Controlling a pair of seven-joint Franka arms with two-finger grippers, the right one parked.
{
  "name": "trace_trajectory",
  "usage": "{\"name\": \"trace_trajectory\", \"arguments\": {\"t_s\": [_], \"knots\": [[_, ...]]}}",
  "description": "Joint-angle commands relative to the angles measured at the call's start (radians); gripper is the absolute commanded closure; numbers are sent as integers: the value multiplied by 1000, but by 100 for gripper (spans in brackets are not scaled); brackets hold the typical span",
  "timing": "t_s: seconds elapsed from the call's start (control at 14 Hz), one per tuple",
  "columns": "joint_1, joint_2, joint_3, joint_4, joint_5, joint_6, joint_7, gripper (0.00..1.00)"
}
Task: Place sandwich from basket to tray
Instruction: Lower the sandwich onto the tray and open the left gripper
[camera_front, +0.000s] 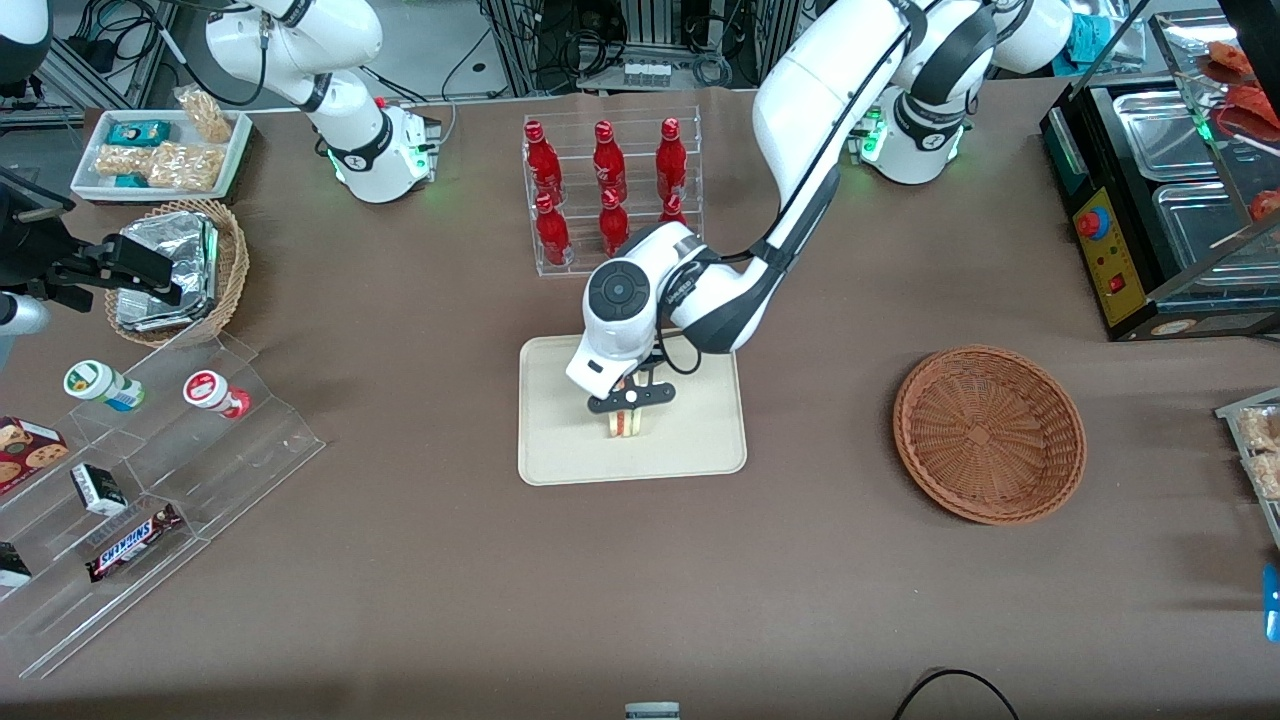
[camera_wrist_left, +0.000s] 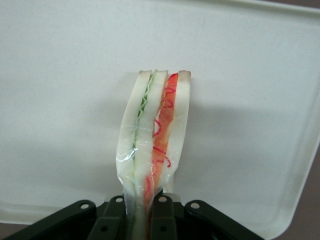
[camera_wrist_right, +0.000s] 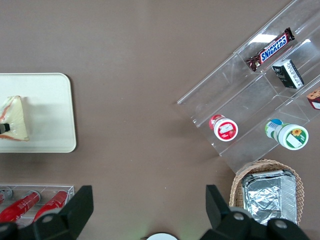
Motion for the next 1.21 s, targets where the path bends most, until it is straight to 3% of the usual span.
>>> {"name": "trace_trajectory", "arguments": {"t_s": [0.0,0.5,0.64,0.86,1.14], "knots": [[-17,19,11,28,-6,22,-21,1],[-4,-135,28,22,6,-129,1,0],[-7,-197,82,-14,8,-194,85,0],[-3,-295,142,-90,9,-294,51,0],[-1,-421,269,-257,-6,-295,260,0]]}}
